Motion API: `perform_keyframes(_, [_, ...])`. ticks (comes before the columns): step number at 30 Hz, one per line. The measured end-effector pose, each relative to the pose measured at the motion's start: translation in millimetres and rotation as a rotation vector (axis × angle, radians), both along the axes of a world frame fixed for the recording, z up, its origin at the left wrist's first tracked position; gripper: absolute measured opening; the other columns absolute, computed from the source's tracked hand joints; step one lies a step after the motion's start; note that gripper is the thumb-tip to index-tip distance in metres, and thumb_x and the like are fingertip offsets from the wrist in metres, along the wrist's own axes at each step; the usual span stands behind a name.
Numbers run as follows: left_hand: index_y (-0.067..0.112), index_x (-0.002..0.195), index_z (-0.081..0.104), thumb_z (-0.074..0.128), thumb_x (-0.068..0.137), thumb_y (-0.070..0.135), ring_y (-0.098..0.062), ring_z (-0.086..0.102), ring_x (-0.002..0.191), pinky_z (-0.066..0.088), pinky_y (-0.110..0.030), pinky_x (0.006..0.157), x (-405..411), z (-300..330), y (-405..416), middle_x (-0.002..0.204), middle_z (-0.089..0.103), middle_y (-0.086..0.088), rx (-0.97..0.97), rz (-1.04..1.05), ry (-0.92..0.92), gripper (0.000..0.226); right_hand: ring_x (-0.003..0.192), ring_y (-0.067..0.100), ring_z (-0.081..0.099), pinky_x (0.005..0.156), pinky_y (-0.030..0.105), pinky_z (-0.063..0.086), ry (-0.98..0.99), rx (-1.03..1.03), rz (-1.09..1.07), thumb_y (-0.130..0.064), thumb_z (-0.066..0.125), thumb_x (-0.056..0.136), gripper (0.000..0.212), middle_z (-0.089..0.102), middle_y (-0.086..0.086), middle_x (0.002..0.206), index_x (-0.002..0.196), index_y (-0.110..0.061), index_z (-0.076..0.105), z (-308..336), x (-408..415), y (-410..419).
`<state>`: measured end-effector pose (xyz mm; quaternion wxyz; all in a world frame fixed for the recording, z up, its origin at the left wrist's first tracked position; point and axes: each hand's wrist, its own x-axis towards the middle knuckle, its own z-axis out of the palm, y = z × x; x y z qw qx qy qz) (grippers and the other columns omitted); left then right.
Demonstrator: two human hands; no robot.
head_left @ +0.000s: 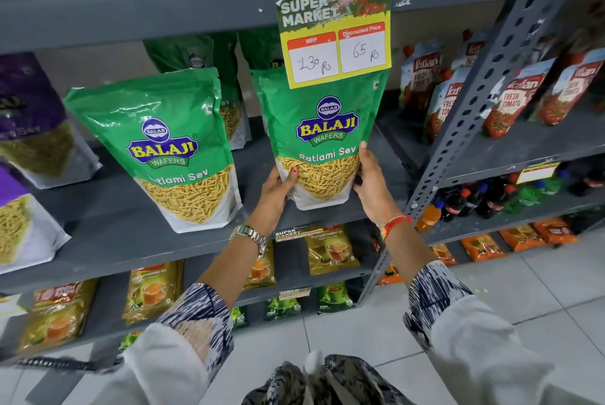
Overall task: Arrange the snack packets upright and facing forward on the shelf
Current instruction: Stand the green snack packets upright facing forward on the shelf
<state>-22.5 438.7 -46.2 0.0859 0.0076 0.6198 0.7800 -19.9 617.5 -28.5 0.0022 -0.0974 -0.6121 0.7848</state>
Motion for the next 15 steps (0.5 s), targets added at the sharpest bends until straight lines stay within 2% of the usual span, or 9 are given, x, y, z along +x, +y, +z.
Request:
perform_keyframes(2, [0.016,0.131,0.044,0.049,0.090,0.018,-0.014,0.057,0.111,0.046,-0.032,0.100,-2.4,-2.4,0.1,0.132,0.054,-0.006,-0.025,0.011,-0.001,0.041,0.119,0.014,0.052,0.110,0.046,0.037,0.005,0.000,0.008,-0.052,0.037,0.093,0.054,0.056,-0.001,0.131,0.136,-0.020,0.041,0.5,-0.3,0.6])
perform_keyframes(4, [0.016,0.130,0.043,0.052,0.089,0.017,-0.020,0.054,0.118,0.044,-0.035,0.102,-1.7,-1.5,2.1,0.130,0.054,-0.004,-0.057,0.039,0.002,0.042,0.109,0.004,0.058,0.100,0.037,0.045,0.025,0.006,-0.022,-0.049,0.038,0.094,0.051,0.060,-0.005,0.122,0.134,-0.018,0.043,2.2,0.5,-0.9])
perform_keyframes(6, [0.013,0.132,0.040,0.052,0.089,0.014,-0.018,0.052,0.120,0.048,-0.020,0.092,5.6,0.8,3.8,0.126,0.052,-0.002,-0.095,0.114,0.037,0.045,0.092,-0.011,0.060,0.084,0.020,0.046,0.055,0.005,-0.132,-0.042,0.042,0.095,0.044,0.061,-0.013,0.109,0.128,-0.014,0.047,1.6,4.4,-4.4])
perform_keyframes(8, [0.008,0.134,0.038,0.051,0.090,0.012,-0.010,0.052,0.114,0.047,-0.008,0.084,20.9,-1.9,-1.1,0.125,0.051,0.000,-0.140,0.220,0.092,0.046,0.095,-0.010,0.059,0.084,0.016,0.043,0.119,0.027,-0.309,-0.037,0.052,0.092,0.035,0.060,-0.010,0.110,0.118,-0.014,0.052,-4.9,12.8,-8.2])
perform_keyframes(9, [0.009,0.132,0.041,0.051,0.090,0.014,-0.008,0.053,0.111,0.046,-0.009,0.087,29.6,-6.8,-7.0,0.125,0.053,0.000,-0.166,0.274,0.119,0.044,0.097,-0.006,0.057,0.086,0.016,0.041,0.156,0.041,-0.395,-0.033,0.056,0.090,0.029,0.059,-0.007,0.110,0.113,-0.016,0.053,-10.0,19.5,-11.0])
perform_keyframes(11, [0.012,0.122,0.051,0.051,0.090,0.019,-0.011,0.059,0.105,0.048,-0.021,0.091,47.6,-17.5,-21.9,0.117,0.060,-0.004,-0.204,0.397,0.153,0.033,0.087,-0.005,0.055,0.081,0.013,0.043,0.242,0.045,-0.465,-0.023,0.059,0.086,0.020,0.055,0.000,0.101,0.104,-0.016,0.052,-18.9,36.2,-23.5])
perform_keyframes(13, [0.015,0.104,0.059,0.050,0.091,0.019,-0.005,0.062,0.089,0.051,-0.022,0.079,63.5,-27.0,-39.4,0.097,0.065,-0.003,-0.205,0.556,0.162,0.016,0.081,-0.002,0.055,0.075,0.012,0.045,0.289,0.056,-0.387,-0.019,0.060,0.083,0.021,0.056,0.002,0.095,0.101,-0.013,0.052,-28.9,51.6,-44.2])
perform_keyframes(15, [0.022,0.087,0.057,0.049,0.091,0.018,0.003,0.055,0.071,0.046,-0.018,0.067,75.6,-31.3,-59.2,0.080,0.060,0.007,-0.203,0.732,0.191,0.011,0.083,0.003,0.055,0.075,0.013,0.045,0.300,0.097,-0.241,-0.024,0.060,0.081,0.019,0.056,0.002,0.097,0.098,-0.017,0.054,-37.4,63.4,-66.0])
